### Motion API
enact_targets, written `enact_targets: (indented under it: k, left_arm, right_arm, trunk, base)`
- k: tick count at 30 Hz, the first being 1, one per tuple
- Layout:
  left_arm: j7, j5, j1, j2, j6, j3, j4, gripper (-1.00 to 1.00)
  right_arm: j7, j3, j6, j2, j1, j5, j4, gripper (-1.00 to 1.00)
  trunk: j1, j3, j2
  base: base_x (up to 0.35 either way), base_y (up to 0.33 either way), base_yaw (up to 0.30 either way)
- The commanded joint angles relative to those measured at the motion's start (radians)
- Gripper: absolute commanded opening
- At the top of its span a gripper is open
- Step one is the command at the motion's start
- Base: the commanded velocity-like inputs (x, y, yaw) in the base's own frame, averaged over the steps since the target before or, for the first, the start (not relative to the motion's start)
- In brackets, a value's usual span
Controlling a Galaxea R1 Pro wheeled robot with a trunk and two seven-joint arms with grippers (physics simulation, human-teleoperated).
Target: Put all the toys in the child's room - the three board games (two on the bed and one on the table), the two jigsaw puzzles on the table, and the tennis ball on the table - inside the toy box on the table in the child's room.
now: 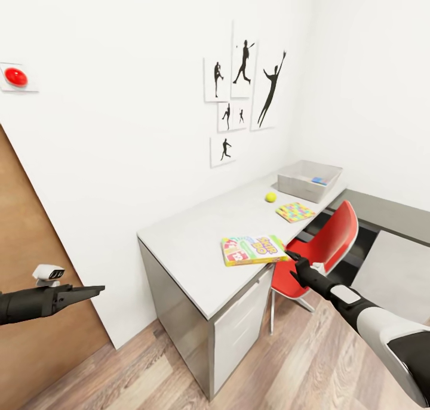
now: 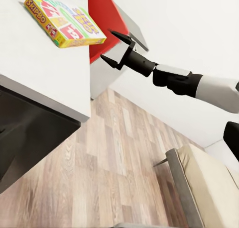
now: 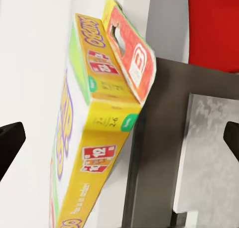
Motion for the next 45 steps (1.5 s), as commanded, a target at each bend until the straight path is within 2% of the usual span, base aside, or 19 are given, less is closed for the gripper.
enact_targets:
  k: [1,45]
  left_arm:
    - [-0.004,-0.001,-0.001,0.000,0.011,0.000,0.000,1.00]
    - [-0.004,-0.001,-0.001,0.000,0.011,-0.001,-0.001,1.00]
  right_arm:
    - [0.002,0.008,0.005,0.000,-0.001,-0.011,0.001,1.00]
    - [0.000,0.008,0.005,0.000,-0.001,-0.011,0.001,1.00]
  trunk:
    - [0.000,-0.001,-0.001]
    - [0.000,-0.001,-0.001]
  base:
    - [0.139,0.098,0.000]
    - [0.028,0.015,0.000]
